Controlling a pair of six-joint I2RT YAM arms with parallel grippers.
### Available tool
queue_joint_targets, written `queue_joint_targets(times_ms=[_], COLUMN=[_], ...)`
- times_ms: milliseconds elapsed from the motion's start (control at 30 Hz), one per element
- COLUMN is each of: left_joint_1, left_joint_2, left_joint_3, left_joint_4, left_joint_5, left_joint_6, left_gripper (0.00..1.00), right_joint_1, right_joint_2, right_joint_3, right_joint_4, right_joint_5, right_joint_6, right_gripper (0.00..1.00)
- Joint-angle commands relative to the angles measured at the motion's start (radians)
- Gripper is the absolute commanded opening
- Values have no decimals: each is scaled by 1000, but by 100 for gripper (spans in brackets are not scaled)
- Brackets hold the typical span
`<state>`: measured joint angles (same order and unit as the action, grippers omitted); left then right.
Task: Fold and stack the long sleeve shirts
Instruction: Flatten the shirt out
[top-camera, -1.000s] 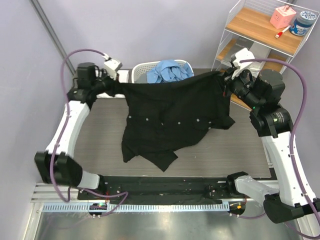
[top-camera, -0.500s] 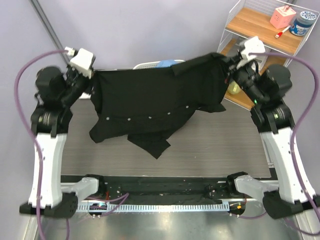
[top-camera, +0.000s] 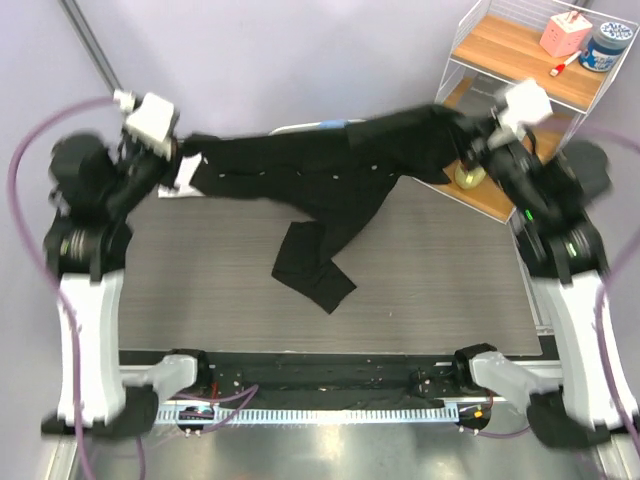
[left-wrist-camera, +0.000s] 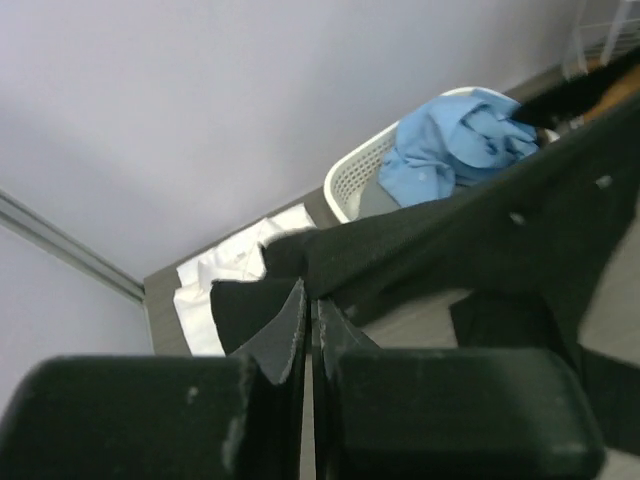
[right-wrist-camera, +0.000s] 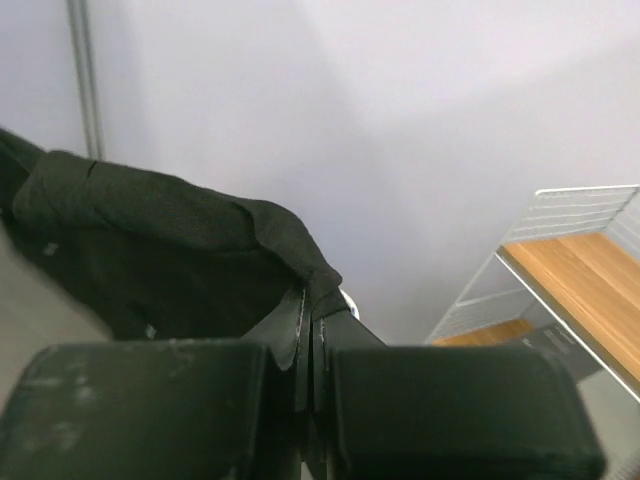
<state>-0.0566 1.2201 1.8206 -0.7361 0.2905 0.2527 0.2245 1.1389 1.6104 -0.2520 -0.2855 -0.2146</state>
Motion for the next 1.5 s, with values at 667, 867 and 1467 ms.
queue_joint_targets(times_ms=[667, 867, 1467], left_joint_1=[15, -12, -223], left_joint_2=[-373, 11, 325], left_joint_3=[-753, -701, -986], left_joint_4=[-541, -278, -29], left_joint_5=[246, 142, -234], left_joint_6=[665, 504, 513], left_gripper=[70, 59, 39], right_joint_1=[-11, -4, -13], right_joint_2=[-94, 237, 624], right_joint_3=[-386, -362, -489], right_joint_4=[-933, -767, -520], right_joint_5=[-159, -144, 109], right_joint_6=[-763, -499, -442], right_gripper=[93, 68, 45])
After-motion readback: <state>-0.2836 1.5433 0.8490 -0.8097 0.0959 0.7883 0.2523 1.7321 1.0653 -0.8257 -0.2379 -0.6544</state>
